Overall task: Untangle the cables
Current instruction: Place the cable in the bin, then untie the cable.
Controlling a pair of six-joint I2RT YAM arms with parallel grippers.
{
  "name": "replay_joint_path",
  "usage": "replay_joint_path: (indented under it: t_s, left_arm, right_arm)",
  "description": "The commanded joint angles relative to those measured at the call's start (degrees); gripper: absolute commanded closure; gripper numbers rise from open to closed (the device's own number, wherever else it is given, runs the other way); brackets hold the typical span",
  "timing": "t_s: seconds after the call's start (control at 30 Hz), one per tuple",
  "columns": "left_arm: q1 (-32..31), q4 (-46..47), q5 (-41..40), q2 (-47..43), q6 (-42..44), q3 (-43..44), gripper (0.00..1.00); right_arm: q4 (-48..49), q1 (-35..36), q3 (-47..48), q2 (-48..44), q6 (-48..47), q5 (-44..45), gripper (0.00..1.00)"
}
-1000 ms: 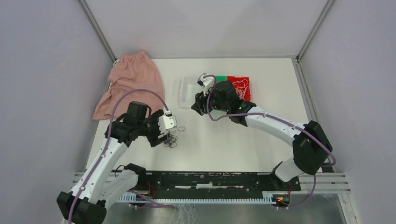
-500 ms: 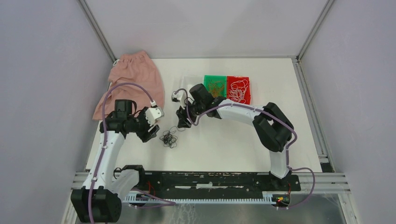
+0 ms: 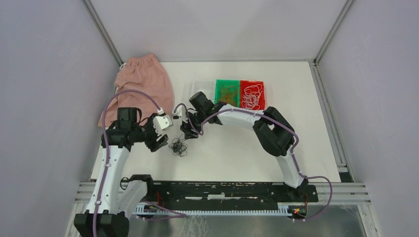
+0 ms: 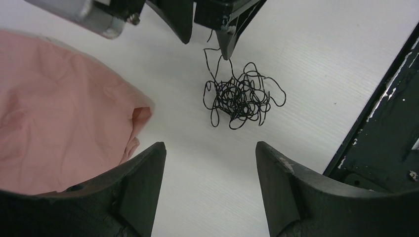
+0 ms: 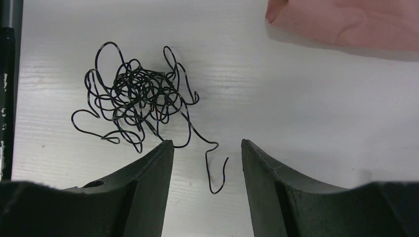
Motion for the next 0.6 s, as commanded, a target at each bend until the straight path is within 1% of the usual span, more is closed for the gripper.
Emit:
replay_joint_path:
  t_s: [0.0, 0.17, 0.3, 0.33, 0.37, 0.47, 0.5, 0.53, 0.57]
  left_arm:
    - [0.38, -1.55, 4.38, -2.87, 3.12, 2.89, 0.25]
    - [0.44, -4.88, 4.46, -4.13, 5.25, 3.58, 0.25]
    - [0.43, -6.56, 5.14, -6.07, 6.86, 3.18, 0.25]
    - [0.38, -7.18, 5.42, -6.76, 7.82, 3.07, 0.25]
    - [0.39, -7.64, 5.65, -7.41, 8.67, 2.83, 0.25]
    - [0.39, -7.83, 5.78, -8.94, 9.78, 2.17, 0.25]
    - [0.39, -7.85, 5.83, -9.21, 9.98, 2.07, 0.25]
    - [0.39, -7.88, 6.01, -9.37, 10.11, 2.05, 0.25]
    - [0.39, -7.84, 6.16, -9.43, 10.19, 1.98, 0.25]
  right_arm:
    - [1.85, 1.22, 2.67, 1.3, -4.66, -0.6, 0.41]
    - [4.08, 1.91, 3.24, 2.55, -5.7, 1.54, 0.43]
    - [6.78, 1.97, 2.8, 2.59, -5.37, 2.88, 0.49]
    - [7.29, 2.01, 2.79, 2.59, -5.2, 2.83, 0.53]
    - [7.56, 2.01, 2.75, 2.5, -5.1, 2.47, 0.59]
    - [7.78, 2.02, 2.58, 1.24, -4.35, 1.69, 0.87]
    - [8.06, 1.97, 2.23, 0.64, -4.11, 1.51, 0.94]
    - [8.43, 2.01, 1.81, -0.28, -3.87, 1.47, 0.99]
    - [9.08, 1.96, 1.01, -1.13, -3.46, 1.42, 1.0]
